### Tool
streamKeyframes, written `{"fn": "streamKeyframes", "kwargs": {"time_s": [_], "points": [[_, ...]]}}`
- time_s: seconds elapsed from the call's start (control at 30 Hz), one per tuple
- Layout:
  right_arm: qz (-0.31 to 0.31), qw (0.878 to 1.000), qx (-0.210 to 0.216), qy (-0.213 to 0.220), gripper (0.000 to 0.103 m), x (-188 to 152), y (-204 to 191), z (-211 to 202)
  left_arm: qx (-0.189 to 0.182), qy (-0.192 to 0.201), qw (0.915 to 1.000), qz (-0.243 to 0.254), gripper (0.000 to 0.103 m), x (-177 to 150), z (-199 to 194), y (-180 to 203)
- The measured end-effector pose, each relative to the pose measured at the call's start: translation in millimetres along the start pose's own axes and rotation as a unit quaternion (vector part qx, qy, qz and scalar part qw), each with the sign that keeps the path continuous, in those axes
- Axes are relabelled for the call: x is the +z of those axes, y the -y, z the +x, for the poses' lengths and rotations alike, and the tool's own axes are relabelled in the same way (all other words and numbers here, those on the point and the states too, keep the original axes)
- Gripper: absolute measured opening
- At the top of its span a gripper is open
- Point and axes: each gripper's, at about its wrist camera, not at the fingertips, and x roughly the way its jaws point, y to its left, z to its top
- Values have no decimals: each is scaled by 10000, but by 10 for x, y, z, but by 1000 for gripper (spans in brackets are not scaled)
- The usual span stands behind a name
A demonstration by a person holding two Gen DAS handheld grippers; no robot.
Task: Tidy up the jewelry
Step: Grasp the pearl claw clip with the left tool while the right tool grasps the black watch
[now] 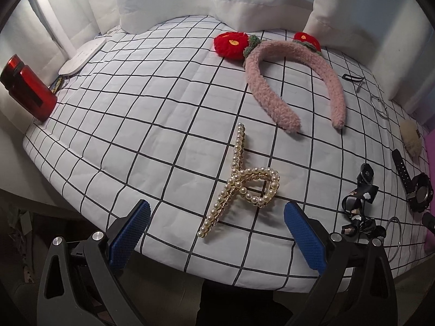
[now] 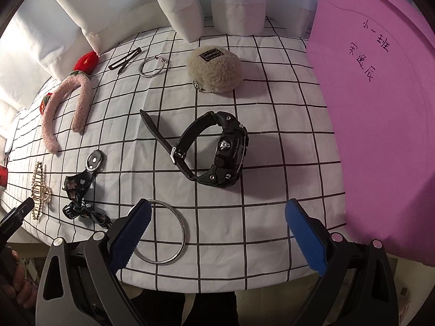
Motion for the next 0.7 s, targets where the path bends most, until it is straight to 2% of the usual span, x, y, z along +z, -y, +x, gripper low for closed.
{"fn": "streamKeyframes", "kwargs": {"time_s": [0.23, 0.6, 0.7], "points": [[51, 9997, 238, -84, 94, 184, 65, 234, -150, 24, 9997, 174, 97, 43, 240, 60], [-193, 9994, -163, -218, 94, 318, -43, 555, -191, 15, 9994, 303, 97, 106, 426, 127], [-306, 9992, -233, -124, 94, 329, -59, 574, -238, 38, 9993, 279, 98, 141, 445, 131]]}}
